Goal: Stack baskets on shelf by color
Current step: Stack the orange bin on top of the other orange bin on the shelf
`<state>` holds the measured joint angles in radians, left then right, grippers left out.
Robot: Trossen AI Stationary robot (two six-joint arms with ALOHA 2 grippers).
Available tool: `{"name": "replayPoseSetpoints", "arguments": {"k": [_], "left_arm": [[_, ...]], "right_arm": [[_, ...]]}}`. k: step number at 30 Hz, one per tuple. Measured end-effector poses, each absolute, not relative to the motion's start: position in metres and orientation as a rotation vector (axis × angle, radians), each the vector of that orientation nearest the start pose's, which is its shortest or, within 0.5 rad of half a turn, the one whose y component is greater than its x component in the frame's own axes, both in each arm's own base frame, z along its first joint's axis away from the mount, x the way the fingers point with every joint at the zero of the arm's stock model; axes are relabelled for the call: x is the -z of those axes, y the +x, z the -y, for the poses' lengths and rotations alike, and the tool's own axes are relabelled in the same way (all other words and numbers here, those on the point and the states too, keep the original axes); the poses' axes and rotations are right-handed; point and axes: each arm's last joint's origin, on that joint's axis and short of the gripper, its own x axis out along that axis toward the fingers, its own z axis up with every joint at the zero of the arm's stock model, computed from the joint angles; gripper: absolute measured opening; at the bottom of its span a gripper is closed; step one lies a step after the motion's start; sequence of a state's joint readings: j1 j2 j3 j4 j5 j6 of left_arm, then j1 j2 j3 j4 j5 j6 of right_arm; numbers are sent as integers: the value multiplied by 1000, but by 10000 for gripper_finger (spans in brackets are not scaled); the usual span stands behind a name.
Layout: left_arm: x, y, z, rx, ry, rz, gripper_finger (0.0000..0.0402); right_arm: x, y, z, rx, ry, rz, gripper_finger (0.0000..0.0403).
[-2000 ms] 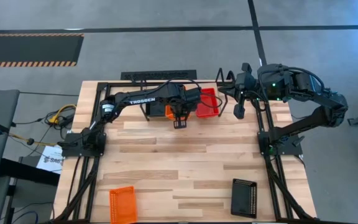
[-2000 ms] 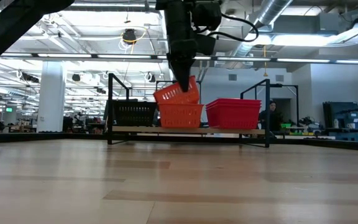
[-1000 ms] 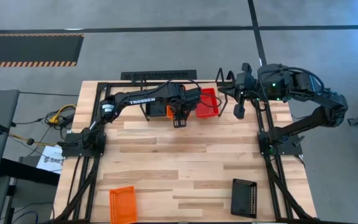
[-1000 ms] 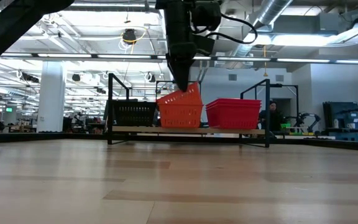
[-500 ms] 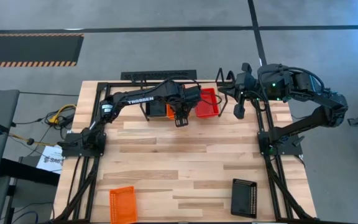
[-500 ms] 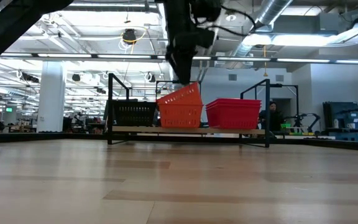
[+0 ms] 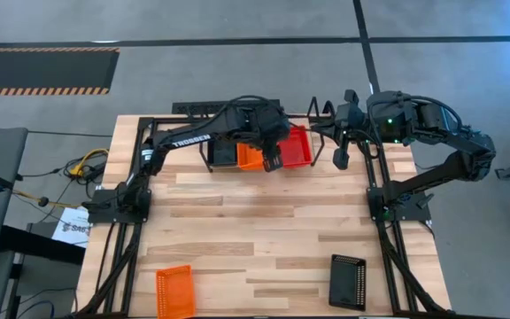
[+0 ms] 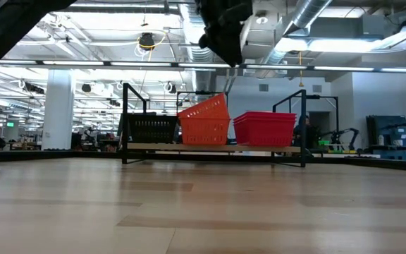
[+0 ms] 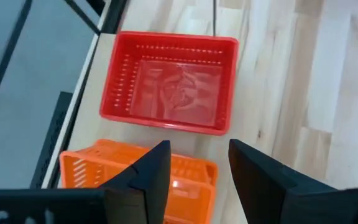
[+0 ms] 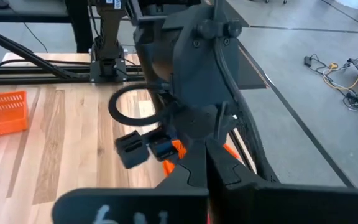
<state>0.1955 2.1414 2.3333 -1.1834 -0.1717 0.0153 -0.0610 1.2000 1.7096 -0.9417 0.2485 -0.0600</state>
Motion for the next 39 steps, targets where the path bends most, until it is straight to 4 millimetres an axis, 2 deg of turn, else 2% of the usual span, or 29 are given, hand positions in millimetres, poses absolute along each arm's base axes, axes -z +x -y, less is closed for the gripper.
{"name": "replayPoseSetpoints", "arguments": {"k": [4,8,10,18,25,36,39], "left_arm": [[-348,432,-94,-451,13,-1035,126],[-346,427,-99,-548,37,-1069,40],[-346,426,-102,-546,35,-1073,12],[-331,433,-105,-477,25,-1076,2],[-300,437,-106,-469,23,-1140,0],[-303,442,-111,-401,-23,-1063,0],[-295,444,-113,-404,-37,-1088,0]], "right_arm": [[-481,195,19,292,-93,-444,3],[-480,195,19,291,-94,-454,3],[-480,194,19,291,-94,-460,3],[-479,194,19,291,-95,-464,3],[-478,194,19,290,-96,-478,3],[-478,193,19,288,-95,-481,3],[-478,193,19,287,-95,-482,3]]}}
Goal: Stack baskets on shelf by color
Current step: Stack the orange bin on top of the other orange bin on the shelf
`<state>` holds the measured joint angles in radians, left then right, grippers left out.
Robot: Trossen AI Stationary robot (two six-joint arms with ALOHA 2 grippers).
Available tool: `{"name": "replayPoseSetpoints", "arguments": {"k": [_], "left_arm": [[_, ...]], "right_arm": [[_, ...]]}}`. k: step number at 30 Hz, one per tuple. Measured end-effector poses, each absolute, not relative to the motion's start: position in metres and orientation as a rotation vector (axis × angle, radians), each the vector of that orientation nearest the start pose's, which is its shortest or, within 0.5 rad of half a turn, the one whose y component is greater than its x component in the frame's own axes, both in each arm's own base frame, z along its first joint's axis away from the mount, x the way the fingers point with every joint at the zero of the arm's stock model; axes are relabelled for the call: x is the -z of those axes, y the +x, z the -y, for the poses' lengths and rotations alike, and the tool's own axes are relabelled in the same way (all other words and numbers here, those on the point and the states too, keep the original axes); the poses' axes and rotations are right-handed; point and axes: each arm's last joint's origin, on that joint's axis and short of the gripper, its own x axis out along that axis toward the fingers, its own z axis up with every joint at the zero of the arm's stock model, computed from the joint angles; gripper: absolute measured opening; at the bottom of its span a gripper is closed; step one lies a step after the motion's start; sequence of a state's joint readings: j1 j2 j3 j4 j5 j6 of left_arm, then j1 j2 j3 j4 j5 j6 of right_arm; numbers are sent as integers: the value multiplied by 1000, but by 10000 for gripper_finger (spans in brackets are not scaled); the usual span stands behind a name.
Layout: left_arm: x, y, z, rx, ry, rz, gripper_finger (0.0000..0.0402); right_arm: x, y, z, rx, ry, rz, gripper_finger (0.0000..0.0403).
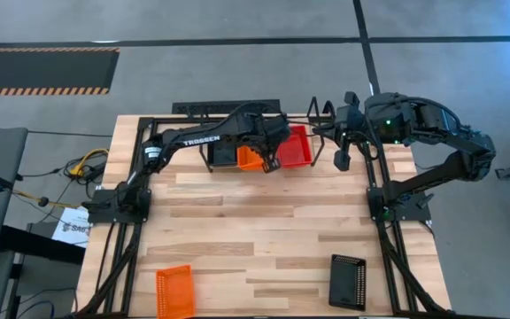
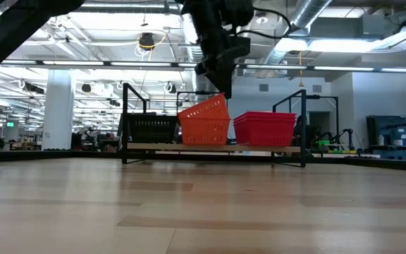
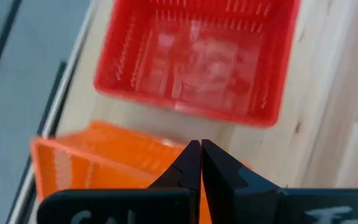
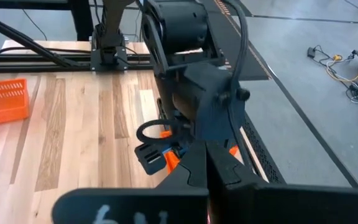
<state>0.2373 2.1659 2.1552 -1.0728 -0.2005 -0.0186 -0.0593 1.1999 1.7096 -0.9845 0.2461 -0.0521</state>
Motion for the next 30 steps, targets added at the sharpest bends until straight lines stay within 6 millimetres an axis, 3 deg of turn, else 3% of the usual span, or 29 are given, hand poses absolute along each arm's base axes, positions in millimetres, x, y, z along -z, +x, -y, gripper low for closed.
{"name": "replayPoseSetpoints", "arguments": {"k": [8,19,24,30], "left_arm": [[-272,452,-114,-401,-10,-1155,0],[-286,458,-112,-396,19,-1073,0],[-296,451,-109,-419,9,-1121,0],[-284,442,-131,-433,18,-1230,0]], "right_arm": [[-476,193,18,286,-94,-496,3],[-475,192,18,284,-96,-512,3],[-475,192,18,283,-98,-512,3],[-475,192,18,283,-98,-511,3]]}}
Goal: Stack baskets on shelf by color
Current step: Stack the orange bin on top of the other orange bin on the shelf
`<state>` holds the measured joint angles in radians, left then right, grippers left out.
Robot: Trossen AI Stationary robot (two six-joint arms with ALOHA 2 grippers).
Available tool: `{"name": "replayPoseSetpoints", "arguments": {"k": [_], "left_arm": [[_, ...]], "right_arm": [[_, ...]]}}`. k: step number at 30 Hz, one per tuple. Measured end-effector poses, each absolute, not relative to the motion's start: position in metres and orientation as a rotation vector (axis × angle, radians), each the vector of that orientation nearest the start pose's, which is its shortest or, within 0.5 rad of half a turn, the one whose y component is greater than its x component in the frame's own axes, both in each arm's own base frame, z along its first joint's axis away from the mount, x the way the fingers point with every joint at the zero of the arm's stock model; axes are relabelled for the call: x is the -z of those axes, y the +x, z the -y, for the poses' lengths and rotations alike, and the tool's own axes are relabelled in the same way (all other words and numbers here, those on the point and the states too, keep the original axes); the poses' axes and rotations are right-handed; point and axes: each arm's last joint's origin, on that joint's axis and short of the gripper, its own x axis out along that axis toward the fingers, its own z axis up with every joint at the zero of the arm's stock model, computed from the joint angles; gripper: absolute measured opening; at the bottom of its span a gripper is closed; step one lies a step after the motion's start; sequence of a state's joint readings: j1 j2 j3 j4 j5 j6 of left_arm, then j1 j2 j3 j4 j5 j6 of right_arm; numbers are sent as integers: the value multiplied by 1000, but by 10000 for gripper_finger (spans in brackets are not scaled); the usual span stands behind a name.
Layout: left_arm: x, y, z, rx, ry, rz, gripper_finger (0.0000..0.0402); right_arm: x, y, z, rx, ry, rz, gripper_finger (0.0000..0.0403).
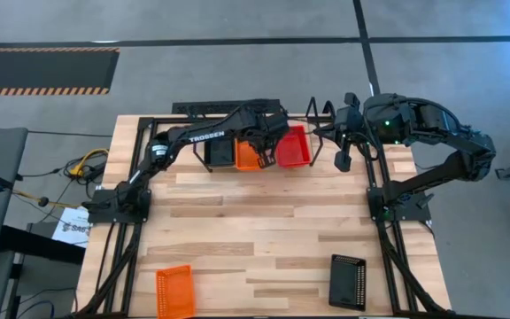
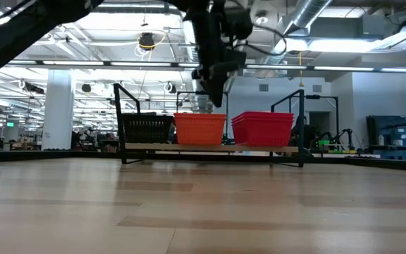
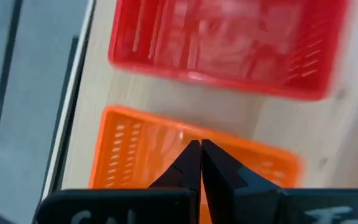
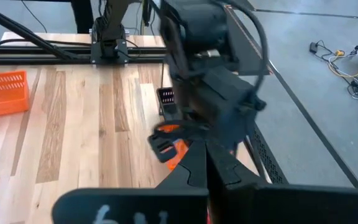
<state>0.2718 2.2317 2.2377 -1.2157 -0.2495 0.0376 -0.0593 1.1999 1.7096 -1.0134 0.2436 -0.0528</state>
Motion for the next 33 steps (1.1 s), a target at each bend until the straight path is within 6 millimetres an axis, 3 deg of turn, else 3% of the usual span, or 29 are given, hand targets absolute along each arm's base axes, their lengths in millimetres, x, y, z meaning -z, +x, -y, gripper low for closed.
{"name": "replayPoseSetpoints", "arguments": {"k": [8,17,26,33], "left_arm": [[-246,438,-166,-411,-39,-1369,0],[-216,446,-175,-368,-3,-1428,0],[-215,453,-185,-374,102,-1362,0],[-215,448,-201,-397,94,-1357,0]], "right_arm": [[-475,192,18,288,-75,-511,3],[-475,192,16,277,-74,-514,3],[-475,192,16,277,-73,-513,3],[-475,192,16,276,-73,-510,3]]}}
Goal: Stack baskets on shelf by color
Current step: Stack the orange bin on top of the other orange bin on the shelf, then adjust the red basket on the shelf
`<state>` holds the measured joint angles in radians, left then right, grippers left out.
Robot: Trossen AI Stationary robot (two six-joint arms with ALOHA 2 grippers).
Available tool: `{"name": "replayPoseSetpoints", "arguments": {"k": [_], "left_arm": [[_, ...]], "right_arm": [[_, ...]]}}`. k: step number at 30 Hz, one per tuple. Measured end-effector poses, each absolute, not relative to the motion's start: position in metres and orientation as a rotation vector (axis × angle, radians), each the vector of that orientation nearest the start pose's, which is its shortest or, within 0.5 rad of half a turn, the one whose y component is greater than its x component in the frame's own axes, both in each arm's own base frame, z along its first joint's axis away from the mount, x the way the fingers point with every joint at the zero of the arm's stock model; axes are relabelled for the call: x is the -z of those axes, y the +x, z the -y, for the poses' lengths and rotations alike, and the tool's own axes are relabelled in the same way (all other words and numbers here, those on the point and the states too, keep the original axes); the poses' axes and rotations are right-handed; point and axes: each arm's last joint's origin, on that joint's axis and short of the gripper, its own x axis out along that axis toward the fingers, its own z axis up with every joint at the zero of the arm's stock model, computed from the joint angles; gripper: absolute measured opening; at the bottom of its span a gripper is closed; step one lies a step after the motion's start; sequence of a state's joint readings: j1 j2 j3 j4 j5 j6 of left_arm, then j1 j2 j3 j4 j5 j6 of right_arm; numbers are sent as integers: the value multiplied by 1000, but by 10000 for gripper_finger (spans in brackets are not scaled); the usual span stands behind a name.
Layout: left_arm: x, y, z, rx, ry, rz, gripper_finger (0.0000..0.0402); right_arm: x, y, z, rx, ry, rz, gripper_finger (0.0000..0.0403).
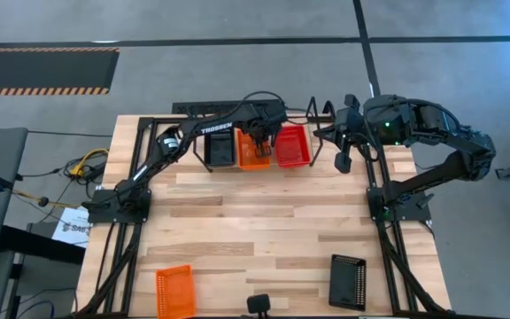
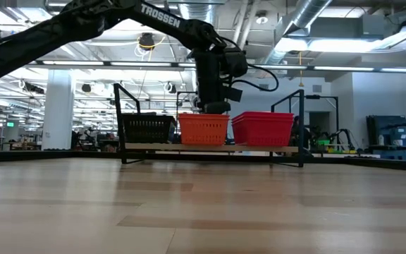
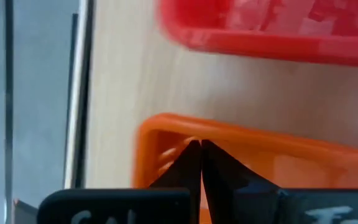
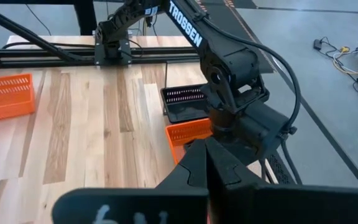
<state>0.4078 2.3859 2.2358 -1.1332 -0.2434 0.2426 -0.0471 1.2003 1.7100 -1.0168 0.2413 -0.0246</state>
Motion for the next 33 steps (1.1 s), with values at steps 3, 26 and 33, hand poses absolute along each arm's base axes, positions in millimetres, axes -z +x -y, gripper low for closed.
{"name": "replayPoseSetpoints", "arguments": {"k": [3,26,33], "left_arm": [[-216,447,-204,-392,109,-1350,0],[-245,444,-208,-463,202,-1358,0],[-303,433,-173,-449,156,-1204,0]], "right_arm": [[-475,192,16,276,-73,-509,3],[-475,192,16,276,-73,-511,3],[-475,192,16,276,-74,-514,3]]}}
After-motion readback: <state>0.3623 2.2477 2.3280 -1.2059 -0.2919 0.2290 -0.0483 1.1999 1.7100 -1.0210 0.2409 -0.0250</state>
